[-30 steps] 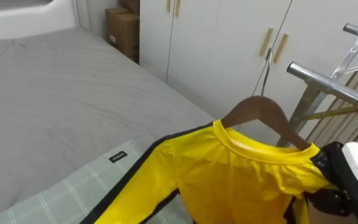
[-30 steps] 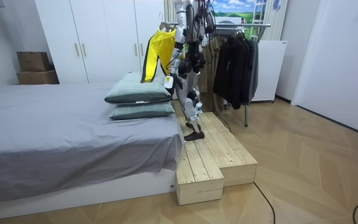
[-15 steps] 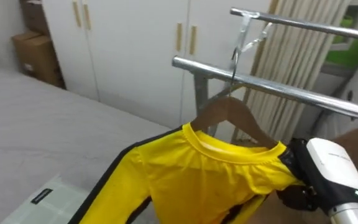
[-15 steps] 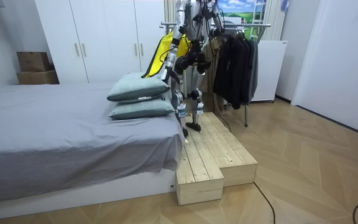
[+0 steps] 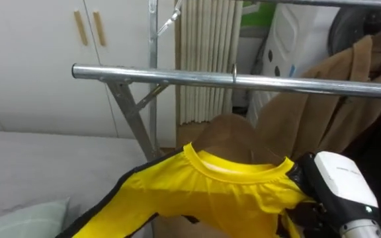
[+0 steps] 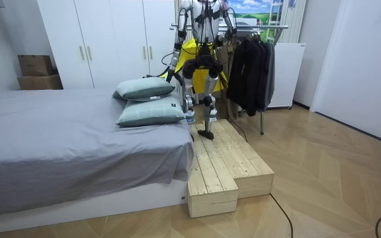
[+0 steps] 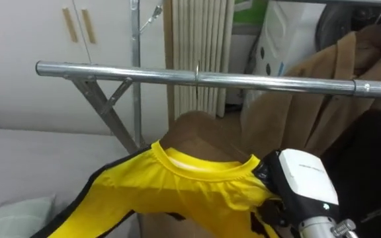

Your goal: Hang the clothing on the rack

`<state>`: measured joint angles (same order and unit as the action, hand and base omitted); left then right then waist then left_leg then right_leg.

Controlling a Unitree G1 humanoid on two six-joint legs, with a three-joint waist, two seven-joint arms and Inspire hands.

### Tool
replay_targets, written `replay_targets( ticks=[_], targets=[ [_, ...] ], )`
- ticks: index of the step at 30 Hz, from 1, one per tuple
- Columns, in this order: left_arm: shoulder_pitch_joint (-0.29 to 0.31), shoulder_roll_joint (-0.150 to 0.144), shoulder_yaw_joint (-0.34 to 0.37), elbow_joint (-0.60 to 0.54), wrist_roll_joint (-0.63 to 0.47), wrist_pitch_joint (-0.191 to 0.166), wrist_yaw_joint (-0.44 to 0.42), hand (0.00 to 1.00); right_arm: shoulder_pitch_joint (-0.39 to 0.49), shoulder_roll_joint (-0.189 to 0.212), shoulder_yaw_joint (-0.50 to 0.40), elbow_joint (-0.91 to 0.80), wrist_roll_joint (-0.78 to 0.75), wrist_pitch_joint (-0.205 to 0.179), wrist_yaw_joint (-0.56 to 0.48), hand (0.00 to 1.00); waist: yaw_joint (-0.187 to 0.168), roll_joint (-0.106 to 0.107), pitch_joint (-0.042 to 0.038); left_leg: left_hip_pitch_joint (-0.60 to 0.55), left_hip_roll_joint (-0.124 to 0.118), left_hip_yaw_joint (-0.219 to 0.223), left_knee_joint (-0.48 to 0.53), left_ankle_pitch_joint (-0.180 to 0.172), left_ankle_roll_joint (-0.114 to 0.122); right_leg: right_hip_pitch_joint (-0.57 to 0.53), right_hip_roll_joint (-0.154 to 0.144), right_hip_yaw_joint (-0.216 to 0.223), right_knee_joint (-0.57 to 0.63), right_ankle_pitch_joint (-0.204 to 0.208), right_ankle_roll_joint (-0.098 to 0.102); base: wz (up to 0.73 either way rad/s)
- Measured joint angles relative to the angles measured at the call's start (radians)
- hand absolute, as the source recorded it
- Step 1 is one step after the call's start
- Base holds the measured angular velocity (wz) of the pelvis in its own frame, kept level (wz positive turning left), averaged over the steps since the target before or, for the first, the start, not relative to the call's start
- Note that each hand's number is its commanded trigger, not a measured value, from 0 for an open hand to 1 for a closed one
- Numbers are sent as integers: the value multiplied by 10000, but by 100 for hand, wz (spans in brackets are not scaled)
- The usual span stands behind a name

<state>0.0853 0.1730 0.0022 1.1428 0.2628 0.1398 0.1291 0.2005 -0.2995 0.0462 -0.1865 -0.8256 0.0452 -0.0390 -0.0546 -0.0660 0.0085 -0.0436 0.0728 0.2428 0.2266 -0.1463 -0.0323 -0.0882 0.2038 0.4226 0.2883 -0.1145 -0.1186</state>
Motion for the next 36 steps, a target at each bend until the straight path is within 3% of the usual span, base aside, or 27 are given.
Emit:
replay_targets(
  ticks=[2,5,11,17,24,36],
  targets=[
    [-51,13,-376,30,15,-107,212,0,24,15,82,-40,19,-16,117,100,-59,-37,-39,240,-18,355,-200,-54,26,61,29,387,-27,-24,16,-45],
    [-47,38,-414,315,15,-275,213,0,89,19,100,-101,21,-46,190,100,-107,-27,-35,382,-24,696,-305,-118,72,88,33,667,-106,-37,56,-35],
    [-47,31,-387,617,40,-765,201,0,134,202,67,-87,31,-336,195,100,0,17,3,635,-28,990,-472,-226,66,167,30,684,-153,-93,110,-15],
    [-22,38,-335,634,37,-1041,203,0,140,212,66,-88,39,-398,205,100,94,52,30,695,-26,1013,-518,-246,49,230,62,821,-161,-94,108,-3],
    [-19,32,-64,678,41,-1117,282,0,-181,192,63,-250,-41,-306,459,100,362,-35,-14,732,-25,1059,-602,-241,42,224,65,774,-223,-79,82,-1],
    [28,43,-63,461,69,-1209,340,0,-454,168,62,-258,-40,-308,845,100,608,-111,13,811,1,928,-602,-230,24,406,-28,359,-473,-27,-14,3]
  ],
)
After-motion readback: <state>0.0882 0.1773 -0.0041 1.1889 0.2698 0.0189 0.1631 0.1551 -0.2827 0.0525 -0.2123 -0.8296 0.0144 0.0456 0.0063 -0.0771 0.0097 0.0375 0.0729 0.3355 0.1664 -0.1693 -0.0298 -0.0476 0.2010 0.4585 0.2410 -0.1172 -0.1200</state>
